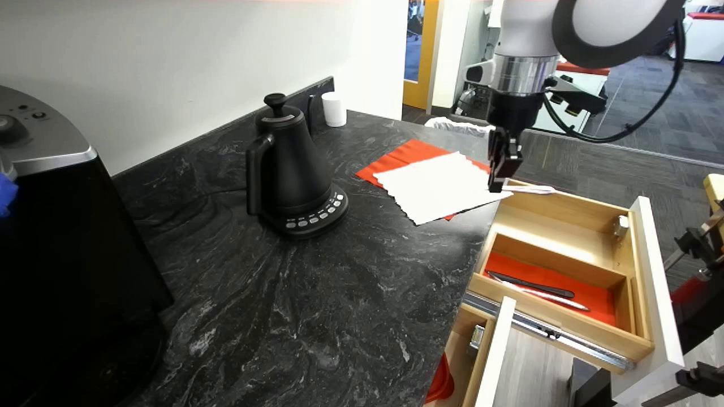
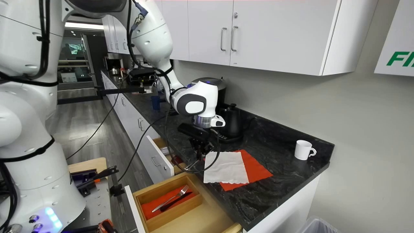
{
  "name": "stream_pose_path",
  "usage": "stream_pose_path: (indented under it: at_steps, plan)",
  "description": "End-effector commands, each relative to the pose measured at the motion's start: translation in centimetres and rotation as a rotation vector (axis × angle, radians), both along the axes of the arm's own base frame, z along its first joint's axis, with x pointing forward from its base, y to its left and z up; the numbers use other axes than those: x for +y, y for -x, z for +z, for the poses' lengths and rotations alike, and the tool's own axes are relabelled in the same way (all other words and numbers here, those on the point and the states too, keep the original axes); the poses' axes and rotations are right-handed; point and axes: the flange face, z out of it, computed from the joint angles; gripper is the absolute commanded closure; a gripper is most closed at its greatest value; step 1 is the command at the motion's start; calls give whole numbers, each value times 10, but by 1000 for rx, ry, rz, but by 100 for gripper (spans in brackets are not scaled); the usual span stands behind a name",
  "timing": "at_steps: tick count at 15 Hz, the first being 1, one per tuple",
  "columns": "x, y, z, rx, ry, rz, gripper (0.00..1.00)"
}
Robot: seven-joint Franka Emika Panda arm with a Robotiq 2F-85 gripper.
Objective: Move the cutlery from the counter to the tray in the drawer
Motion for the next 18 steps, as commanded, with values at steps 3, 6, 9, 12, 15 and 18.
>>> stream_pose_path:
  at_steps: [3, 6, 9, 12, 15, 18]
  plan:
    - [6, 86, 5, 3, -8, -91, 96]
    - [5, 105, -2, 21, -16, -127, 95]
    - [0, 112, -7, 25, -22, -145, 96]
    - [-2, 117, -15, 44, -29, -168, 96]
    - [-4, 129, -19, 68, -38, -204, 96]
    - [-3, 146, -27, 103, -50, -244, 96]
